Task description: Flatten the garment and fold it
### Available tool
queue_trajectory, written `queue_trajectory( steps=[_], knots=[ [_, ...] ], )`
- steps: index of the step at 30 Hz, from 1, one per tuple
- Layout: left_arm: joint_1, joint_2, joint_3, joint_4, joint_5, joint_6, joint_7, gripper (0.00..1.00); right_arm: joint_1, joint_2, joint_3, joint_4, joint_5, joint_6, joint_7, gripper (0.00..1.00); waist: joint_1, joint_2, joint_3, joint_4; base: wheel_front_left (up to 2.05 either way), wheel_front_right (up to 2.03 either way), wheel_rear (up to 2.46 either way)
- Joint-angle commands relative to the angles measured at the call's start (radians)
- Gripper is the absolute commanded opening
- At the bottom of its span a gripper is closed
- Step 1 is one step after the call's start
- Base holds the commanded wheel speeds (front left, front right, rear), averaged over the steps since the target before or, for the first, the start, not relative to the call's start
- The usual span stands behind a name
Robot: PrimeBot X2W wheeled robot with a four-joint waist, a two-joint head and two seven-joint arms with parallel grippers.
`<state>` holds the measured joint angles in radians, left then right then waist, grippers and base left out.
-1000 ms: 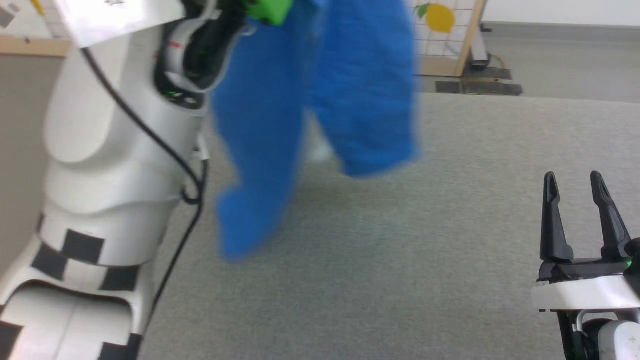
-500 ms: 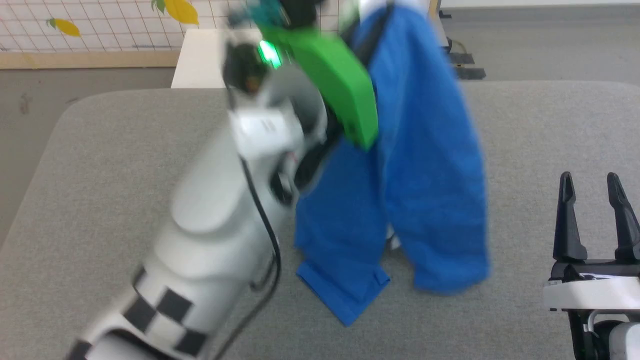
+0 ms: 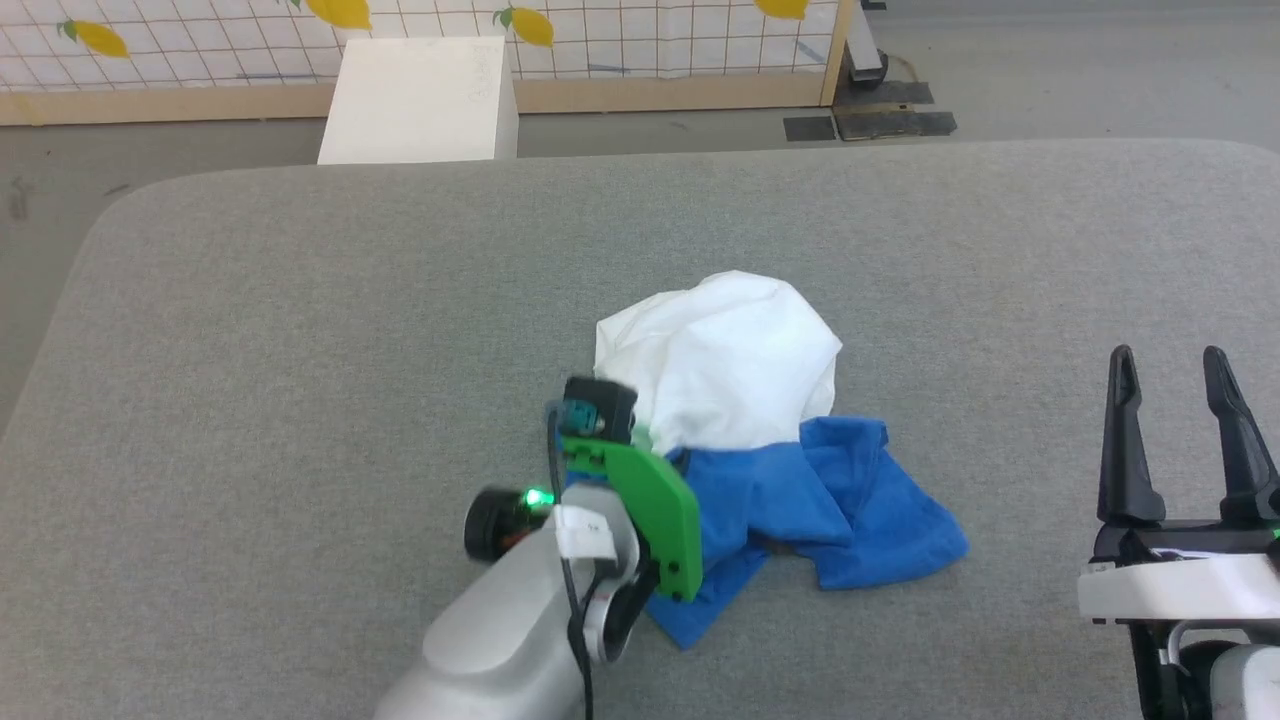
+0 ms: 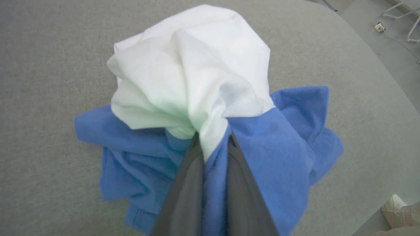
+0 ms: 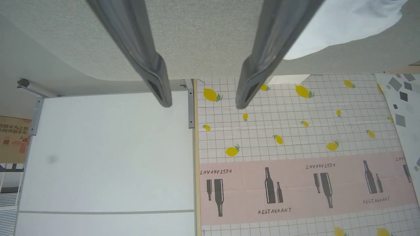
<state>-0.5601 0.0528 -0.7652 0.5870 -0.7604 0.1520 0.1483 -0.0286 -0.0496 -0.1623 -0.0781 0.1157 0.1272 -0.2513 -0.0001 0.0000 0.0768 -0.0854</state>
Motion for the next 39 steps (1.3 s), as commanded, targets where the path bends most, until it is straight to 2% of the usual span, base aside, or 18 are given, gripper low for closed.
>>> queue_trajectory(
  steps=[1, 2, 3, 4, 12, 14, 17, 21, 26, 29, 33, 39],
  knots=[
    [0.015, -0.002, -0.001, 0.013, -0.021, 0.009, -0.008, 0.0, 0.009, -0.001, 0.004, 0.005, 0.0, 0.003, -0.003, 1.0, 0.0001, 0.0, 0.0, 0.001, 0.0, 0.0, 0.0],
    [0.016, -0.002, -0.003, 0.02, -0.026, 0.014, -0.019, 0.08, 0.009, -0.001, 0.004, 0.006, -0.001, 0.003, -0.003, 1.0, 0.0001, 0.0, -0.001, 0.002, 0.0, 0.0, 0.0],
    [0.013, -0.002, -0.01, 0.025, -0.031, 0.013, -0.033, 0.78, 0.009, -0.001, 0.002, 0.008, -0.002, 0.003, -0.003, 1.0, 0.0001, 0.0, -0.002, 0.005, 0.0, 0.0, 0.0],
    [0.011, -0.002, -0.01, 0.026, -0.039, 0.012, -0.046, 1.0, 0.01, -0.001, 0.001, 0.009, -0.003, 0.003, -0.003, 1.0, 0.0001, 0.0, -0.004, 0.008, 0.0, 0.0, 0.0],
    [-0.026, -0.001, 0.0, -0.03, -0.087, 0.003, -0.138, 1.0, 0.017, -0.001, 0.003, 0.018, -0.011, 0.003, 0.005, 1.0, 0.0001, 0.0, -0.037, 0.038, 0.0, 0.0, 0.0],
    [-0.032, 0.017, 0.011, -0.062, -0.079, 0.005, -0.164, 1.0, 0.02, -0.001, 0.001, 0.017, -0.012, 0.003, 0.007, 1.0, 0.0001, 0.0, -0.047, 0.045, 0.0, 0.0, 0.0],
    [-0.024, 0.064, 0.036, -0.128, -0.059, 0.026, -0.216, 1.0, 0.026, -0.001, -0.004, 0.011, -0.012, 0.003, 0.011, 1.0, 0.0001, 0.0, -0.058, 0.054, 0.0, 0.0, 0.0],
    [0.026, 0.152, 0.066, -0.234, -0.015, 0.077, -0.292, 1.0, 0.039, -0.001, -0.008, -0.002, -0.011, 0.003, 0.017, 1.0, 0.0001, 0.0, -0.066, 0.063, 0.0, 0.0, 0.0],
    [0.139, 0.253, 0.106, -0.396, 0.06, 0.145, -0.387, 1.0, 0.052, -0.001, -0.013, -0.016, -0.008, 0.003, 0.018, 1.0, 0.0001, 0.0, -0.059, 0.076, 0.0, 0.0, 0.0],
    [0.217, 0.292, 0.137, -0.48, 0.109, 0.17, -0.405, 1.0, 0.058, -0.001, -0.012, -0.02, -0.007, 0.003, 0.02, 1.0, 0.0001, 0.0, -0.05, 0.082, 0.0, 0.0, 0.0],
    [0.344, 0.292, 0.237, -0.606, 0.194, 0.186, -0.409, 1.0, 0.071, -0.001, -0.019, -0.021, -0.002, 0.003, 0.019, 1.0, 0.0001, 0.0, -0.041, 0.098, 0.0, 0.0, 0.0],
    [0.514, 0.255, 0.346, -0.676, 0.305, 0.141, -0.41, 1.0, 0.098, -0.001, -0.007, -0.004, 0.007, 0.003, 0.019, 1.0, 0.0001, 0.0, -0.04, 0.114, 0.0, 0.0, 0.0]
  ],
)
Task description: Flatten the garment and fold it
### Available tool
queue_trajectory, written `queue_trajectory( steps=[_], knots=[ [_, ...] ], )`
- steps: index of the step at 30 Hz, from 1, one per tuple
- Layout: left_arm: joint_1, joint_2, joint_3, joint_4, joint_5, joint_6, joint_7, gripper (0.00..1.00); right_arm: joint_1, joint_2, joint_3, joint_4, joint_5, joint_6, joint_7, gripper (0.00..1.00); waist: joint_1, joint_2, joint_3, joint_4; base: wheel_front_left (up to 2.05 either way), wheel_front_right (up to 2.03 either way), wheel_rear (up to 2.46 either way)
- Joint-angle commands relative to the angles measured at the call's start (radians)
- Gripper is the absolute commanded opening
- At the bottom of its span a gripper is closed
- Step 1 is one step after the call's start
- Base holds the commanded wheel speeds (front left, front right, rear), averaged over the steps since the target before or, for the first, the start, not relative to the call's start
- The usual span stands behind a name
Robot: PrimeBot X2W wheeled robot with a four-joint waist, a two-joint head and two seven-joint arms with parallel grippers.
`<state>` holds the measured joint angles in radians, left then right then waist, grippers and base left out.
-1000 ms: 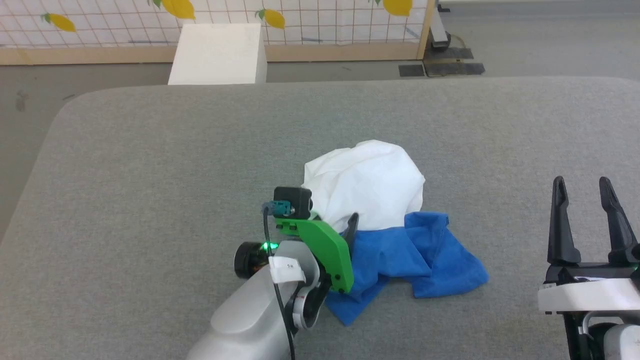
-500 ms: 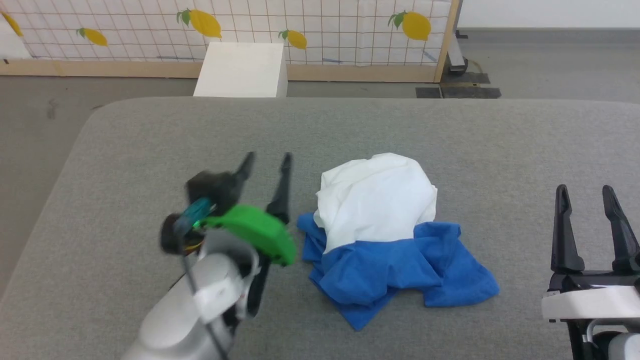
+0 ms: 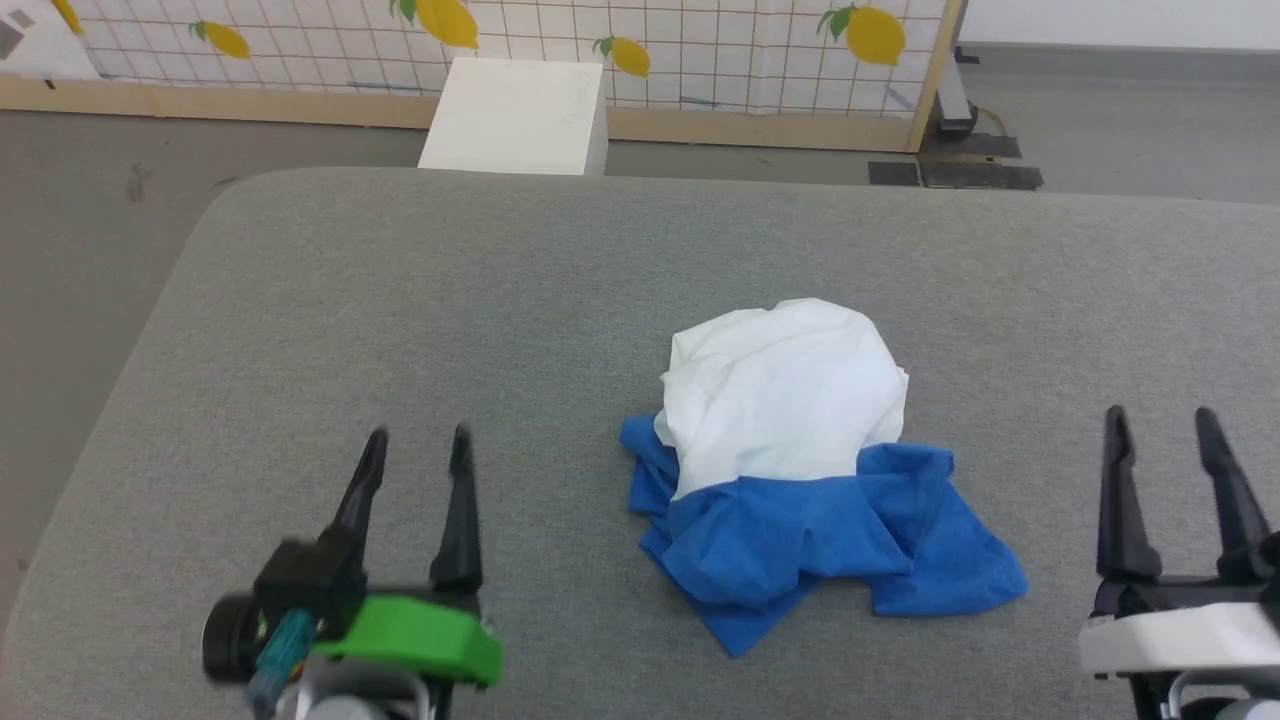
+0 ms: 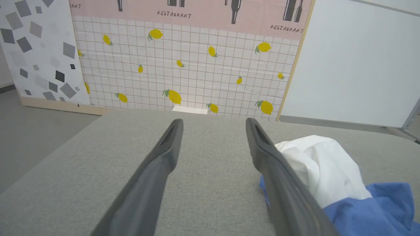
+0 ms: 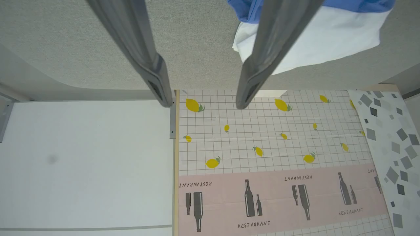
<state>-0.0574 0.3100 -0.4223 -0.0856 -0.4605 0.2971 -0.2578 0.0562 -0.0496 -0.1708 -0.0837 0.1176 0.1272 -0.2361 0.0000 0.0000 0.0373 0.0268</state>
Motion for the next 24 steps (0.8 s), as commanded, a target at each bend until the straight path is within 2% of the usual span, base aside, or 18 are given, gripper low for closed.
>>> queue_trajectory(
  steps=[1, 3, 6, 11, 15, 19, 24],
  knots=[
    [0.042, -0.014, 0.024, -0.004, 0.015, -0.011, -0.004, 1.0, 0.019, -0.001, 0.006, 0.006, 0.008, 0.003, 0.003, 1.0, 0.0, 0.0, -0.002, 0.003, 0.0, 0.0, 0.0],
    [0.09, -0.043, 0.073, -0.011, 0.029, -0.026, -0.004, 1.0, 0.03, -0.001, 0.014, 0.014, 0.014, 0.003, 0.002, 1.0, 0.0, 0.0, -0.004, 0.004, 0.0, 0.0, 0.0],
    [0.163, -0.084, 0.129, -0.001, 0.076, -0.078, -0.004, 1.0, 0.042, -0.001, 0.019, 0.027, 0.019, 0.003, -0.001, 1.0, 0.0, 0.0, -0.002, 0.009, 0.0, 0.0, 0.0],
    [0.186, -0.13, 0.184, 0.004, 0.114, -0.138, -0.004, 1.0, 0.022, -0.001, 0.01, 0.026, -0.008, 0.003, 0.005, 1.0, 0.0, 0.0, 0.008, 0.013, 0.0, 0.0, 0.0],
    [0.185, -0.159, 0.219, 0.012, 0.142, -0.178, -0.004, 1.0, -0.018, -0.001, 0.005, 0.023, -0.028, 0.003, 0.054, 1.0, 0.0, 0.0, 0.019, 0.016, 0.0, 0.0, 0.0],
    [0.177, -0.185, 0.245, 0.019, 0.165, -0.212, -0.004, 1.0, -0.064, -0.001, 0.011, 0.042, -0.054, 0.003, 0.178, 1.0, 0.0, 0.0, 0.036, 0.022, 0.0, 0.0, 0.0],
    [0.162, -0.209, 0.263, 0.034, 0.184, -0.252, -0.004, 1.0, -0.108, -0.016, 0.022, 0.08, -0.079, 0.003, 0.404, 1.0, 0.0, 0.0, 0.063, 0.036, 0.0, 0.0, 0.0]
  ],
)
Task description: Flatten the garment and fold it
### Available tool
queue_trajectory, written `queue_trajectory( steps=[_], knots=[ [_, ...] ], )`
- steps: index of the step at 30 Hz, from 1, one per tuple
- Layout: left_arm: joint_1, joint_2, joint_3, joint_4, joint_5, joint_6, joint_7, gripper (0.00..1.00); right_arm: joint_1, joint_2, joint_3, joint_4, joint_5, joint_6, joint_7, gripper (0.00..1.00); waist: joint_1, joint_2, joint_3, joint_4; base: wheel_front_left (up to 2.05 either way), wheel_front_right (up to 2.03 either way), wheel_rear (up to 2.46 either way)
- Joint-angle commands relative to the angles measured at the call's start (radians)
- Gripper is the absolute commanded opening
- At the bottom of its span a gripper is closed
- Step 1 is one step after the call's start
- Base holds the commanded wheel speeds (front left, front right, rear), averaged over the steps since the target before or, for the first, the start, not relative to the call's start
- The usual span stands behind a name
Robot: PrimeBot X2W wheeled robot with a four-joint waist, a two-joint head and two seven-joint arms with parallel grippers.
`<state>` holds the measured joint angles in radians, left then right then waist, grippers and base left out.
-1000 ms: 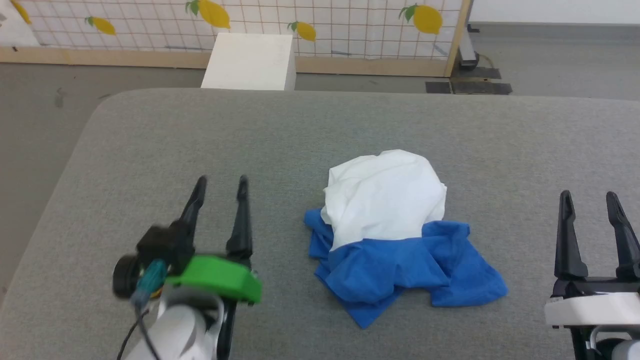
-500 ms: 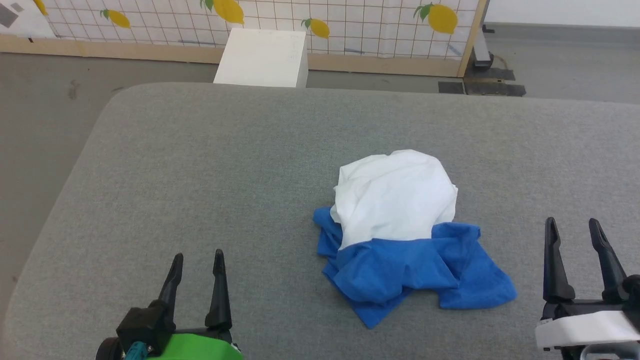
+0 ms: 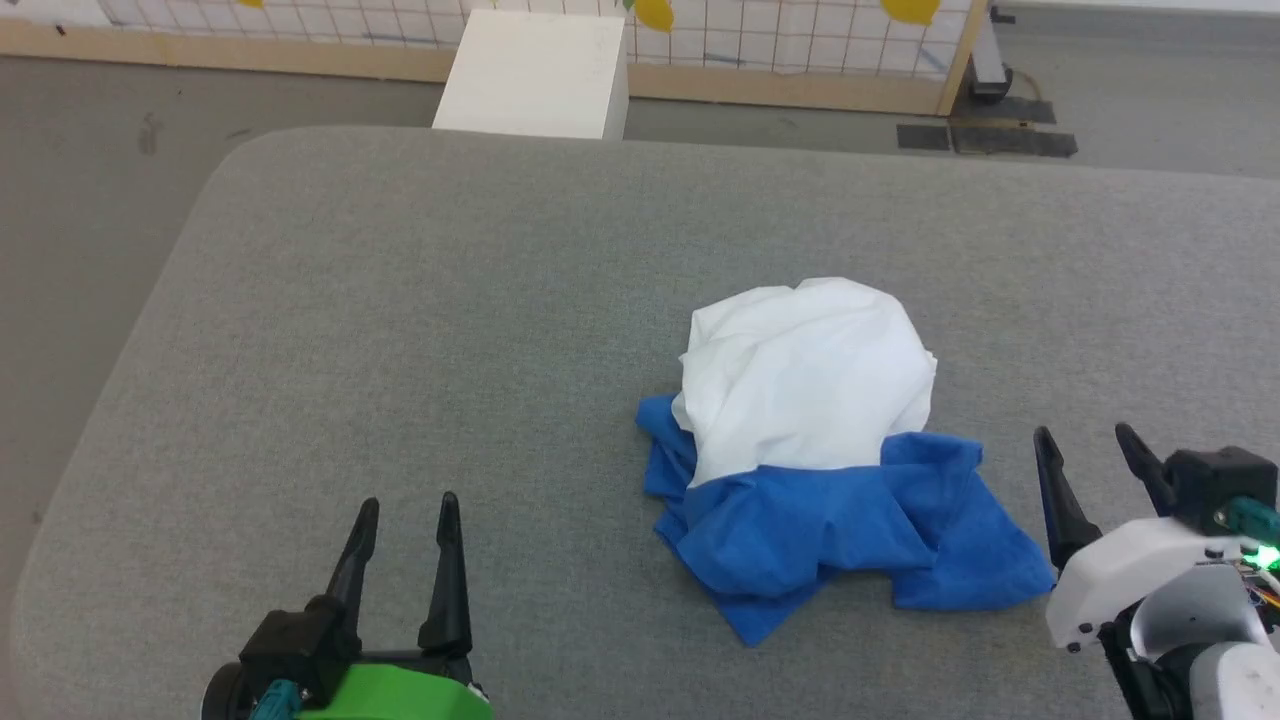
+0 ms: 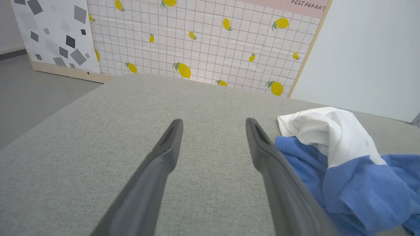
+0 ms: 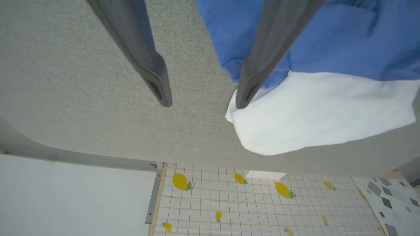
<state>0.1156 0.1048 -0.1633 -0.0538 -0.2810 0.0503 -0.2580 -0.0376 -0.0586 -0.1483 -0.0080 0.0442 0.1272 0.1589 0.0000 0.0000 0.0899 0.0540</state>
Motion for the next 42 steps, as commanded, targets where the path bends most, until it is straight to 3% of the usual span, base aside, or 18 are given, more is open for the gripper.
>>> queue_trajectory(
  steps=[1, 6, 11, 17, 21, 22, 23, 24, 32, 35, 36, 42],
  knots=[
    [-0.015, -0.009, 0.007, 0.006, 0.008, -0.013, -0.004, 1.0, -0.021, -0.022, -0.002, 0.018, -0.012, 0.003, 0.051, 1.0, 0.0, 0.0, 0.016, 0.015, 0.0, 0.0, 0.0],
    [-0.032, -0.026, 0.013, 0.025, 0.021, -0.04, -0.004, 1.0, -0.028, -0.086, 0.021, 0.086, -0.017, 0.003, 0.205, 1.0, 0.0, 0.0, 0.037, 0.048, 0.0, 0.0, 0.0],
    [-0.041, -0.037, 0.02, 0.041, 0.031, -0.056, -0.004, 1.0, -0.025, -0.147, 0.108, 0.158, 0.027, 0.003, 0.307, 1.0, 0.0, 0.0, 0.05, 0.079, 0.0, 0.0, 0.0],
    [-0.051, -0.045, 0.023, 0.061, 0.038, -0.075, -0.004, 1.0, -0.052, -0.195, 0.17, 0.254, 0.06, 0.003, 0.323, 1.0, 0.0, 0.0, 0.054, 0.105, 0.0, 0.0, 0.0],
    [-0.058, -0.048, 0.022, 0.073, 0.038, -0.083, -0.004, 1.0, -0.071, -0.193, 0.17, 0.326, 0.056, 0.003, 0.301, 1.0, 0.0, 0.0, 0.053, 0.117, 0.0, 0.0, 0.0],
    [-0.058, -0.049, 0.021, 0.076, 0.038, -0.084, -0.004, 1.0, -0.074, -0.19, 0.167, 0.34, 0.056, 0.003, 0.299, 0.86, 0.0, 0.0, 0.052, 0.118, 0.0, 0.0, 0.0],
    [-0.058, -0.05, 0.021, 0.079, 0.038, -0.086, -0.004, 1.0, -0.079, -0.184, 0.159, 0.355, 0.056, 0.003, 0.294, 0.36, 0.0, 0.0, 0.05, 0.119, 0.0, 0.0, 0.0],
    [-0.057, -0.05, 0.021, 0.082, 0.039, -0.087, -0.004, 1.0, -0.081, -0.18, 0.155, 0.367, 0.053, 0.003, 0.288, 0.0, 0.0, 0.0, 0.048, 0.119, 0.0, 0.0, 0.0],
    [-0.035, -0.052, 0.034, 0.091, 0.04, -0.089, -0.004, 1.0, -0.11, -0.183, 0.142, 0.359, 0.042, 0.003, 0.22, 0.0, 0.0, 0.0, 0.008, 0.082, 0.0, 0.0, 0.0],
    [-0.024, -0.053, 0.044, 0.09, 0.046, -0.091, -0.004, 1.0, -0.169, -0.223, 0.14, 0.287, 0.034, 0.003, 0.189, 0.0, 0.0, 0.0, -0.014, 0.043, 0.0, 0.0, 0.0],
    [-0.02, -0.053, 0.047, 0.09, 0.048, -0.092, -0.004, 1.0, -0.216, -0.27, 0.121, 0.237, 0.023, 0.003, 0.193, 0.0, 0.0, 0.0, -0.022, 0.024, 0.0, 0.0, 0.0],
    [-0.018, -0.054, 0.044, 0.086, 0.049, -0.092, -0.004, 1.0, -0.237, -0.39, 0.024, 0.186, -0.018, 0.003, 0.231, 0.0, 0.0, 0.0, -0.017, 0.014, 0.0, 0.0, 0.0]
  ],
)
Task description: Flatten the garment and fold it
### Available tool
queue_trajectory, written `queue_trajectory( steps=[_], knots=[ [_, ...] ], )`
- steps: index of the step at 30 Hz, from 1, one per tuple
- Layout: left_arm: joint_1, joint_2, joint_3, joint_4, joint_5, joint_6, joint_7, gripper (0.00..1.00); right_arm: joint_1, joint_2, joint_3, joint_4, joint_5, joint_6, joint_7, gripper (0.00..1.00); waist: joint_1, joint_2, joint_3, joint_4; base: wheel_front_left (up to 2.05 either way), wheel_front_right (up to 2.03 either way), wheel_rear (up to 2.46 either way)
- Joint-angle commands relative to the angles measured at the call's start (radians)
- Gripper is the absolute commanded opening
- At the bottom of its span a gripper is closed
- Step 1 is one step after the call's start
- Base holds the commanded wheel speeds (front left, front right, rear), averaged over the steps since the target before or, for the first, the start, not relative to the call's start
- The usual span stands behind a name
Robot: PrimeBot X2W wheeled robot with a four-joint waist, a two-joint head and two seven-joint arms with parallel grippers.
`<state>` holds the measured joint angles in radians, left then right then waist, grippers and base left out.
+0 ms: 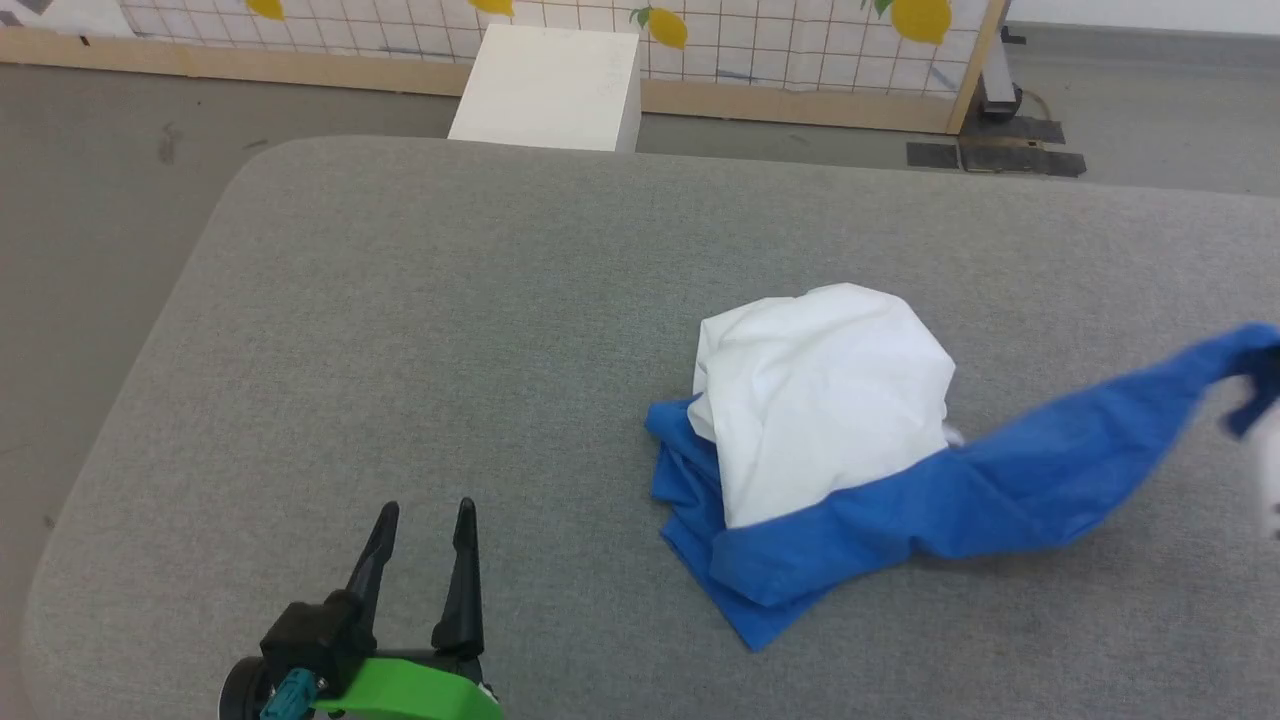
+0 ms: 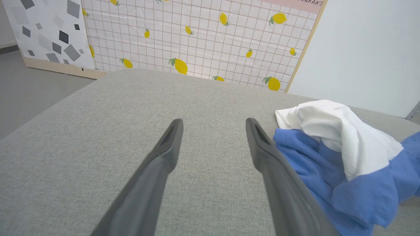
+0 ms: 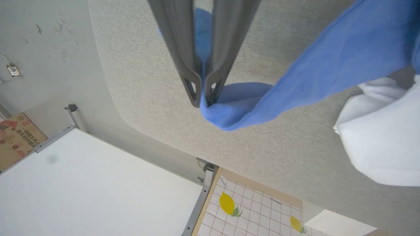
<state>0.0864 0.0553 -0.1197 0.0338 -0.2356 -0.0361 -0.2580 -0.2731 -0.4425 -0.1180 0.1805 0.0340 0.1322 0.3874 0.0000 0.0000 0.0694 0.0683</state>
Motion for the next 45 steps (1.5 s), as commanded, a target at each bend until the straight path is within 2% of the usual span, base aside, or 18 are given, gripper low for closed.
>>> queue_trajectory(
  steps=[1, 5, 8, 11, 14, 16, 17, 18, 19, 28, 30, 31, 32, 33, 37, 45],
  knots=[
    [0.011, -0.004, 0.0, -0.001, 0.003, -0.006, -0.004, 1.0, 0.005, -0.025, -0.029, -0.002, -0.015, -0.002, 0.006, 0.0, 0.0, 0.0, 0.008, 0.001, 0.0, 0.0, 0.0],
    [0.006, -0.004, -0.001, 0.005, 0.007, -0.007, -0.004, 1.0, 0.064, -0.09, -0.143, 0.032, -0.054, -0.002, 0.013, 0.0, 0.0, 0.0, 0.029, 0.014, 0.0, 0.0, 0.0],
    [0.001, -0.003, 0.001, 0.012, 0.013, -0.009, -0.004, 1.0, 0.123, -0.107, -0.223, 0.069, -0.09, -0.002, 0.016, 0.0, 0.0, 0.0, 0.044, 0.028, 0.0, 0.0, 0.0],
    [-0.005, 0.002, 0.005, 0.017, 0.016, -0.012, -0.004, 1.0, 0.171, -0.086, -0.277, 0.092, -0.117, -0.002, 0.012, 0.0, 0.0, 0.0, 0.056, 0.039, 0.0, 0.0, 0.0],
    [-0.013, 0.003, 0.007, 0.021, 0.017, -0.014, -0.004, 1.0, 0.192, -0.033, -0.314, 0.107, -0.135, -0.002, -0.006, 0.0, 0.0, 0.0, 0.067, 0.045, 0.0, 0.0, 0.0],
    [-0.018, 0.003, 0.008, 0.024, 0.017, -0.015, -0.004, 1.0, 0.188, -0.002, -0.32, 0.116, -0.146, -0.002, -0.031, 0.42, 0.0, 0.0, 0.071, 0.045, 0.0, 0.0, 0.0],
    [-0.021, 0.003, 0.009, 0.026, 0.016, -0.015, -0.004, 1.0, 0.183, 0.008, -0.32, 0.119, -0.152, -0.002, -0.042, 0.83, 0.0, 0.0, 0.071, 0.045, 0.0, 0.0, 0.0],
    [-0.024, 0.003, 0.008, 0.029, 0.016, -0.015, -0.004, 1.0, 0.177, 0.019, -0.317, 0.124, -0.155, -0.002, -0.054, 1.0, 0.0, 0.0, 0.071, 0.044, 0.0, 0.0, 0.0],
    [-0.027, 0.002, 0.009, 0.032, 0.014, -0.014, -0.004, 1.0, 0.153, 0.038, -0.296, 0.114, -0.155, -0.002, -0.063, 1.0, 0.0, 0.0, 0.064, 0.037, 0.0, 0.0, 0.0],
    [-0.022, -0.001, 0.004, 0.027, 0.001, -0.009, -0.004, 1.0, 0.058, -0.014, -0.16, -0.01, -0.087, -0.002, -0.049, 1.0, 0.0, 0.0, 0.036, 0.036, 0.0, 0.0, 0.0],
    [-0.021, -0.002, 0.0, 0.023, -0.001, -0.008, -0.004, 1.0, 0.047, -0.012, -0.117, -0.034, -0.059, -0.002, -0.021, 1.0, 0.0, 0.0, 0.036, 0.042, 0.0, 0.0, 0.0],
    [-0.021, -0.003, -0.005, 0.016, -0.002, -0.005, -0.004, 1.0, 0.047, 0.001, -0.042, -0.04, 0.008, -0.002, 0.057, 1.0, 0.0, 0.0, 0.043, 0.056, 0.0, 0.0, 0.0],
    [-0.022, -0.003, -0.006, 0.014, -0.001, -0.004, -0.004, 1.0, 0.05, 0.005, -0.021, -0.038, 0.03, -0.002, 0.084, 1.0, 0.0, 0.0, 0.047, 0.061, 0.0, 0.0, 0.0],
    [-0.027, -0.003, -0.011, 0.01, -0.001, -0.005, -0.004, 1.0, 0.066, 0.024, 0.037, -0.012, 0.102, -0.002, 0.182, 1.0, 0.0, 0.0, 0.062, 0.081, 0.0, 0.0, 0.0],
    [-0.037, -0.004, -0.014, 0.007, -0.002, -0.006, -0.004, 1.0, 0.094, 0.051, 0.082, 0.026, 0.162, -0.002, 0.276, 1.0, 0.0, 0.0, 0.083, 0.108, 0.0, 0.0, 0.0],
    [-0.052, -0.004, -0.017, 0.011, -0.002, -0.01, -0.004, 1.0, 0.108, 0.093, 0.096, 0.132, 0.132, -0.002, 0.236, 1.0, 0.0, 0.0, 0.115, 0.136, 0.0, 0.0, 0.0]
  ],
)
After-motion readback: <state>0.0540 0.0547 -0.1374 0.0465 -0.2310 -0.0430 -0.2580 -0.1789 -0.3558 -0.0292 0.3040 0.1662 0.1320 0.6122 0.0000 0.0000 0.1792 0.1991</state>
